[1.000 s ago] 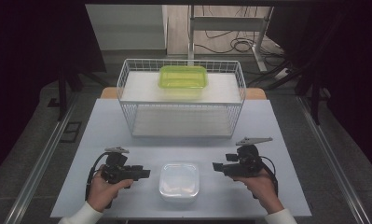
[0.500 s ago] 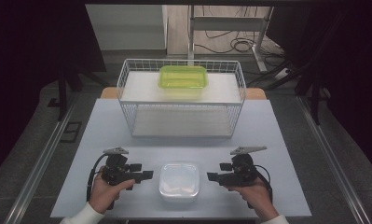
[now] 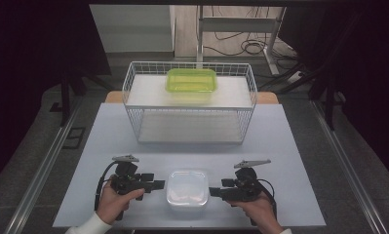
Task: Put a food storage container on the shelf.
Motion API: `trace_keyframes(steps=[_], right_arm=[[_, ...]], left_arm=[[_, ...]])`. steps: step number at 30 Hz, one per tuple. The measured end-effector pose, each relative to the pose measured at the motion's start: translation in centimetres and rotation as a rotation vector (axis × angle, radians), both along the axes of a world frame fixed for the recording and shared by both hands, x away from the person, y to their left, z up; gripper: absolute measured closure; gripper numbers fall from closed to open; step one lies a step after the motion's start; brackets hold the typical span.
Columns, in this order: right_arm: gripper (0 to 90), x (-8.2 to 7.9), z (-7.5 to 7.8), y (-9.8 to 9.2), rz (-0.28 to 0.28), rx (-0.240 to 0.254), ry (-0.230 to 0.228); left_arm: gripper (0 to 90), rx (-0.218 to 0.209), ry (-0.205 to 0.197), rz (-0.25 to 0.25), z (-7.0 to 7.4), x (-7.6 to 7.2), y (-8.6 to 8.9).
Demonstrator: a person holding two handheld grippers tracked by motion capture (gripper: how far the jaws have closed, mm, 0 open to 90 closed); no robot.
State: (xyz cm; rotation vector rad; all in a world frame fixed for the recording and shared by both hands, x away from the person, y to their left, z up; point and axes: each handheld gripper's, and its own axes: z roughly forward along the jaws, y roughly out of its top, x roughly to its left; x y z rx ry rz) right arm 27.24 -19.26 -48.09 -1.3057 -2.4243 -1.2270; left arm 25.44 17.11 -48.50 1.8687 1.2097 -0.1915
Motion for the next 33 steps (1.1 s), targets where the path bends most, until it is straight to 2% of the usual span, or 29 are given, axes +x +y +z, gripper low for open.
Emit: trace_keyframes(steps=[7, 12, 15, 18, 20, 28, 33], right_arm=[[36.1, 0.1, -0.6, 0.3, -0.002, 0.043, 0.044], [39.2, 0.2, -0.8, 0.5, 0.004, 0.067, 0.059], [41.7, 0.2, -0.9, 0.6, 0.0, 0.085, 0.063], [44.2, 0.2, -0.9, 0.7, -0.001, 0.099, 0.069], [45.6, 0.2, -1.0, 0.7, -0.003, 0.106, 0.073], [52.2, 0.4, -1.3, 0.9, -0.018, 0.132, 0.101], [59.5, 0.3, -1.6, 1.1, -0.02, 0.144, 0.124]], left_arm=[[38.8, -0.042, 0.047, -0.005, -0.6, 0.4, -0.5], [41.6, -0.033, 0.065, -0.022, -0.9, 0.4, -1.0], [43.9, -0.045, 0.076, -0.021, -1.0, 0.4, -1.1], [48.5, -0.097, 0.118, -0.021, -1.4, 0.6, -1.1], [51.4, -0.117, 0.137, -0.017, -1.7, 0.7, -1.0], [61.9, -0.131, 0.163, -0.037, -2.0, 0.7, -1.4], [67.9, -0.134, 0.168, -0.026, -2.0, 0.6, -1.5]])
